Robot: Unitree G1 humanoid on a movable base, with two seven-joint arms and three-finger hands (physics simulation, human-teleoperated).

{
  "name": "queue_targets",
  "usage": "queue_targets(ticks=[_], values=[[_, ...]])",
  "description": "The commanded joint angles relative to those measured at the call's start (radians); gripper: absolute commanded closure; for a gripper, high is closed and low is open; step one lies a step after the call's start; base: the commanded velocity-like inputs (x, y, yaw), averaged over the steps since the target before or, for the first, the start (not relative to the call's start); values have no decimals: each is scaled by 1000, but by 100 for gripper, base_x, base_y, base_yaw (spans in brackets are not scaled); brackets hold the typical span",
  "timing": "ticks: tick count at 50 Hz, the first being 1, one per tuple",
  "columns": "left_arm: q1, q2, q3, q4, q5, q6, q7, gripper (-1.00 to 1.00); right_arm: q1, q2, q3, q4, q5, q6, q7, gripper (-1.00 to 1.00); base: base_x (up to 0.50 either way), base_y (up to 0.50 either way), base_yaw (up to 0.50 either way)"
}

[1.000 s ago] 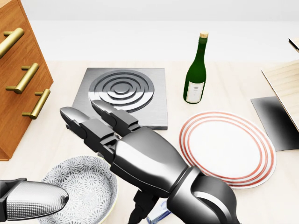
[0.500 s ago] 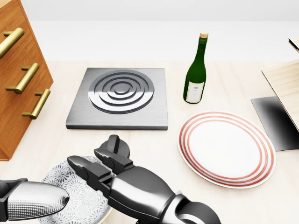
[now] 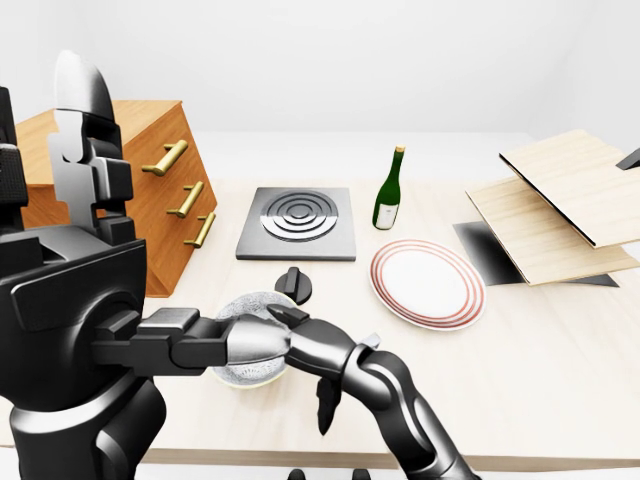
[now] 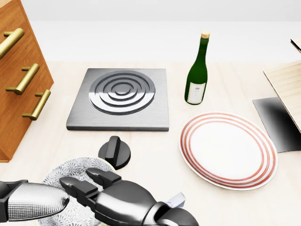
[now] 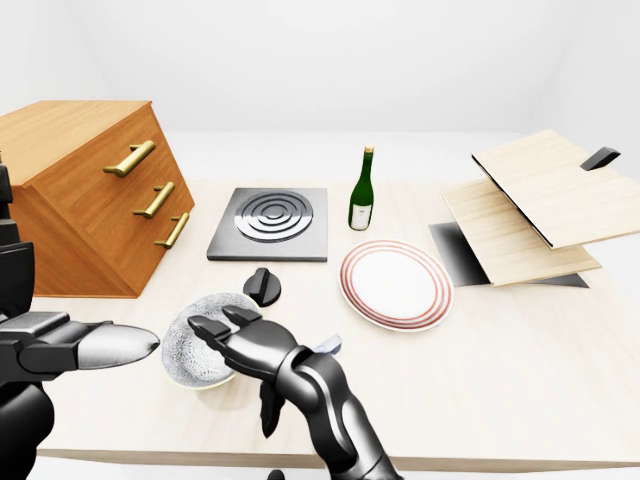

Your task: Pick up the akita bowl and put it on the plate.

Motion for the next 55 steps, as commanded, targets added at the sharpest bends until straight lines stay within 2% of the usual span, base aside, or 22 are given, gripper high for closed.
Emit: queue_targets(ticks=[1,8,16,21,26,33,35,45,49,55], values=[[0,28,-3,0,-21,0,24,-97,-73,29,-60,168,-63,0,0,-100,0,0,0],[-1,34,-4,0,-25,0,28,-97,-116,53,-96,252,-97,0,-41,-100,0,0,0],[-2,24,-2,0,-22,0,18,-98,-137,73,-100,304,-132,0,-102,-100,0,0,0],[-1,12,4,0,-19,0,8,-97,-79,69,-58,256,-146,0,-99,-100,0,0,0],[0,23,4,0,-26,0,17,-97,-33,63,-14,230,-165,0,-114,-100,0,0,0],[1,31,0,0,-30,0,24,-97,-34,68,16,245,-206,0,-157,-100,0,0,0],[0,25,0,0,-25,0,18,-97,-25,89,32,224,-190,0,-126,-100,0,0,0],[8,51,6,0,-48,0,37,-97,-27,102,75,244,-236,0,-171,-100,0,0,0],[11,71,6,0,-59,0,52,-97,-48,120,68,299,-254,0,-216,-100,0,0,0],[15,103,12,0,-84,0,58,-97,-114,153,26,467,-306,0,-338,-100,0,0,0]])
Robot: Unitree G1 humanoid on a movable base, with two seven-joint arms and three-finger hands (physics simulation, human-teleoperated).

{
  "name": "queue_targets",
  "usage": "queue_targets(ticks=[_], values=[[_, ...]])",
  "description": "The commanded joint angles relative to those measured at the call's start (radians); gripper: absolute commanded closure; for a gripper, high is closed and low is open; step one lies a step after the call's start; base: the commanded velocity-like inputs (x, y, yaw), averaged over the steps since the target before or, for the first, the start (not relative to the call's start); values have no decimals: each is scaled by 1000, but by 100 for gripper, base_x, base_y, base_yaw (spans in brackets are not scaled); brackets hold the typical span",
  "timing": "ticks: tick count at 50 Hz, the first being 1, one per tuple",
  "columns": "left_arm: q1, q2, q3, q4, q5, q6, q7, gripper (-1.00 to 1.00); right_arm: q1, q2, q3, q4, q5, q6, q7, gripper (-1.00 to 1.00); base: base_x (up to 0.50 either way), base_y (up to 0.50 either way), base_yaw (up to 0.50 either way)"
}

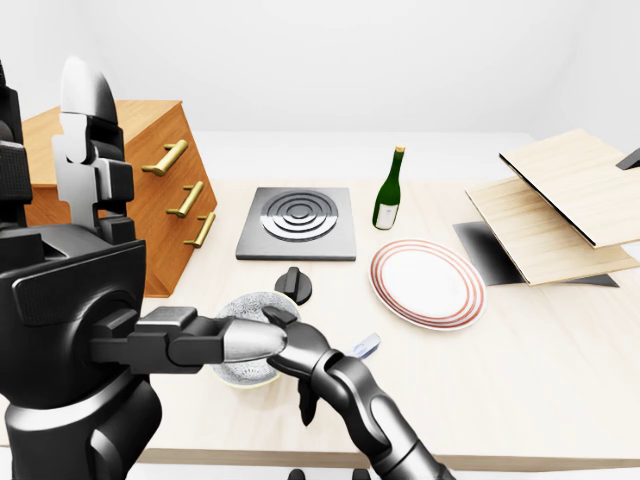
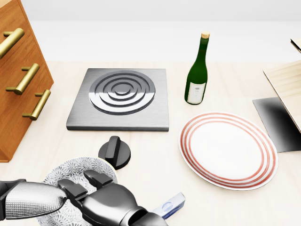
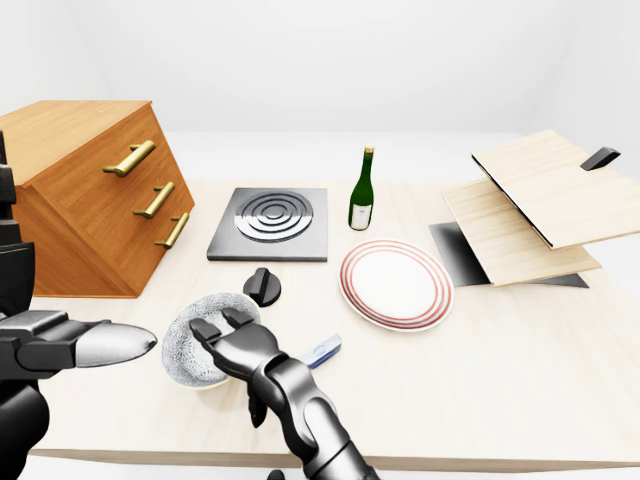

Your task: Pick up the akita bowl and put it on the plate.

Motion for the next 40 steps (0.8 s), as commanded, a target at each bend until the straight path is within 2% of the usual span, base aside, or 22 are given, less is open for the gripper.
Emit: queue_targets(ticks=[1,4,8,12,18,24,25,26,27,28,34,40], values=[[7,43,7,0,-33,0,13,-97,-54,47,-22,177,-69,0,-141,-100,0,0,0],[14,56,19,0,-47,0,13,-98,-50,38,-14,204,-115,0,-197,-100,0,0,0],[20,74,20,0,-60,0,13,-98,-27,49,3,193,-120,0,-196,-100,0,0,0],[35,116,35,0,-90,0,13,-97,-24,50,18,213,-131,0,-230,-100,0,0,0],[34,123,39,0,-99,0,13,-97,-53,50,-1,304,-183,0,-311,-100,0,0,0],[25,130,38,0,-102,0,13,-97,-56,59,-8,330,-203,0,-328,-100,0,0,0],[26,131,39,0,-104,0,13,-98,-52,55,-4,333,-209,0,-338,-18,0,0,0],[28,133,40,0,-106,0,13,-97,-42,51,0,329,-210,0,-335,52,0,0,0],[29,141,44,0,-113,0,13,-97,-23,44,7,308,-208,0,-324,90,0,0,0],[28,148,44,0,-118,0,13,-97,-16,43,8,297,-197,0,-308,100,0,0,0],[20,149,28,0,-109,0,13,-97,25,47,19,212,-106,0,-196,100,0,0,0],[18,147,24,0,-108,0,13,-97,0,35,17,226,-100,0,-213,100,0,0,0]])
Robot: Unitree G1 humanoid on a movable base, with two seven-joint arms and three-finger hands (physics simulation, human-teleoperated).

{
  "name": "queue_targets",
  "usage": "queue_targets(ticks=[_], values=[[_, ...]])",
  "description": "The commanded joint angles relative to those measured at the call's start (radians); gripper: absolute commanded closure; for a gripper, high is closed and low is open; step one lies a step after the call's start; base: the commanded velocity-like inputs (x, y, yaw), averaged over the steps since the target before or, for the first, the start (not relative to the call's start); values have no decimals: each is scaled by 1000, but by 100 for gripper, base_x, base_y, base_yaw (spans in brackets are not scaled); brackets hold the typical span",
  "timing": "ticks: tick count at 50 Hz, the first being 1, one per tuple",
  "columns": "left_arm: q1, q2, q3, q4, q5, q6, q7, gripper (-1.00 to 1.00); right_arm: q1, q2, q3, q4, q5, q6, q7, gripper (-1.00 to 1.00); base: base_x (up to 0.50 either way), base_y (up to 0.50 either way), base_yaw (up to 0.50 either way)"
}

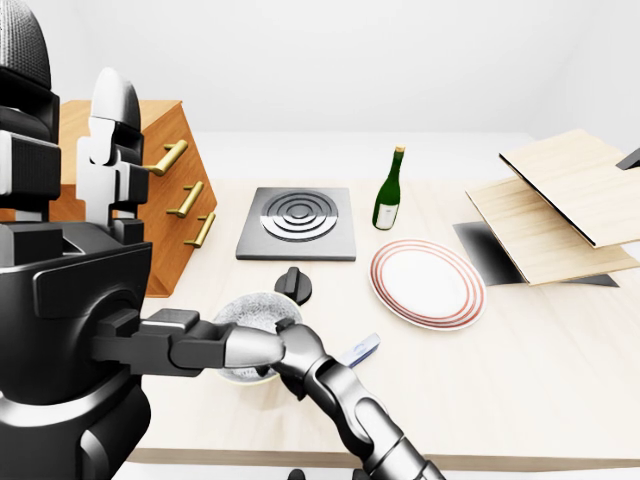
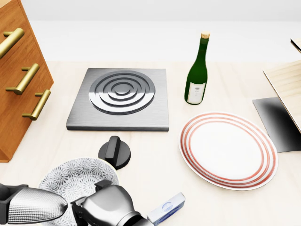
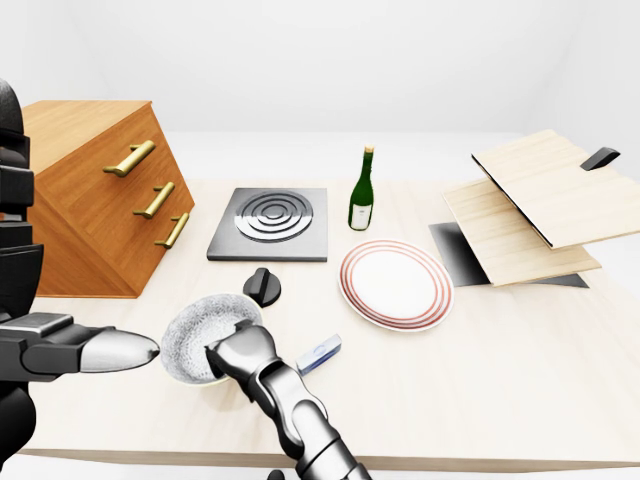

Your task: Pick up the akita bowl and put it on the plate.

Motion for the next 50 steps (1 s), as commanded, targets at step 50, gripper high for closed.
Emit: queue_targets(ticks=[50], values=[[-3,-63,-28,0,63,0,0,-98,-166,68,-83,-455,508,0,477,100,0,0,0]])
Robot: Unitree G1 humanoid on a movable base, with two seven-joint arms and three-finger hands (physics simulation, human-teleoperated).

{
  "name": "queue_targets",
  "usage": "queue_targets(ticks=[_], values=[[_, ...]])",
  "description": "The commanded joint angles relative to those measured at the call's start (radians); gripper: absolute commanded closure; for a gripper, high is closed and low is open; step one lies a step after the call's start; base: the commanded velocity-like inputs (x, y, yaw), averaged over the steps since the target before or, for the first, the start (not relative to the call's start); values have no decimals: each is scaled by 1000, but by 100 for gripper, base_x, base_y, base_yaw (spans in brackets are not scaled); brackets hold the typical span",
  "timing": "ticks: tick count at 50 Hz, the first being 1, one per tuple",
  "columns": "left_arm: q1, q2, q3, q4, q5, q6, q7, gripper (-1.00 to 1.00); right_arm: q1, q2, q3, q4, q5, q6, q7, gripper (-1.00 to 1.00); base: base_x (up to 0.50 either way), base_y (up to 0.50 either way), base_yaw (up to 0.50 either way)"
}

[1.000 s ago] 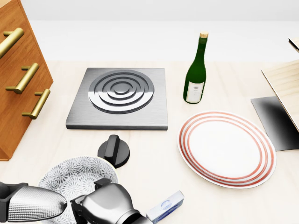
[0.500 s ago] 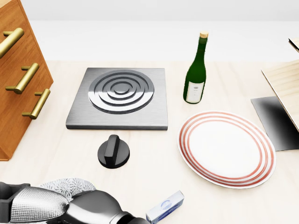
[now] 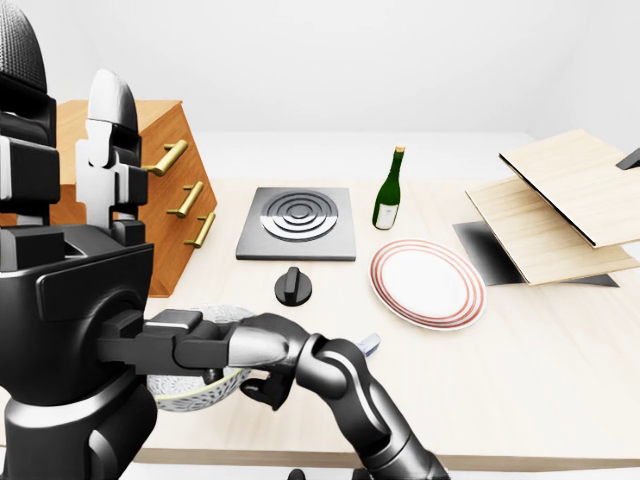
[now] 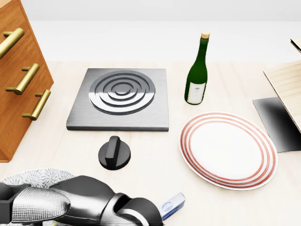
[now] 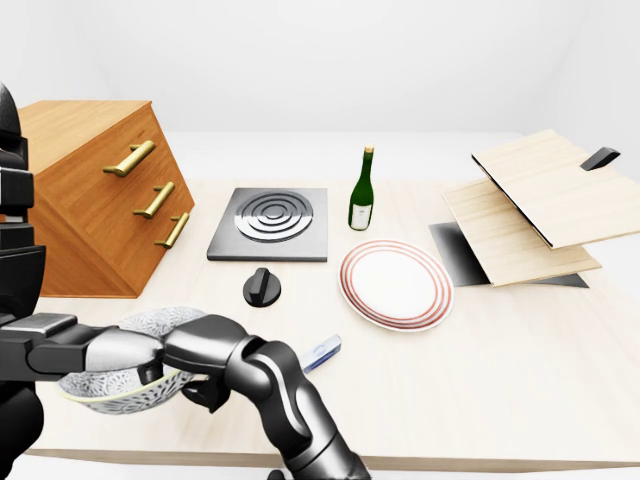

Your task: Pick up the akita bowl and put it on the plate.

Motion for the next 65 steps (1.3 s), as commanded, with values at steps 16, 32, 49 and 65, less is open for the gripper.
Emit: queue_targets(ticks=[16,32,49,65], values=[[0,-60,-4,0,42,0,-7,-98,-294,-26,-261,-139,220,0,18,100,0,0,0],[-10,-84,-1,0,55,0,-26,-98,-429,-194,-425,-113,415,0,18,100,0,0,0],[-10,-121,-7,0,85,0,-55,-98,-439,-433,-587,-34,608,0,18,100,0,0,0],[-3,-91,-4,0,62,0,-29,-97,-296,-549,-693,-139,759,0,18,100,0,0,0]])
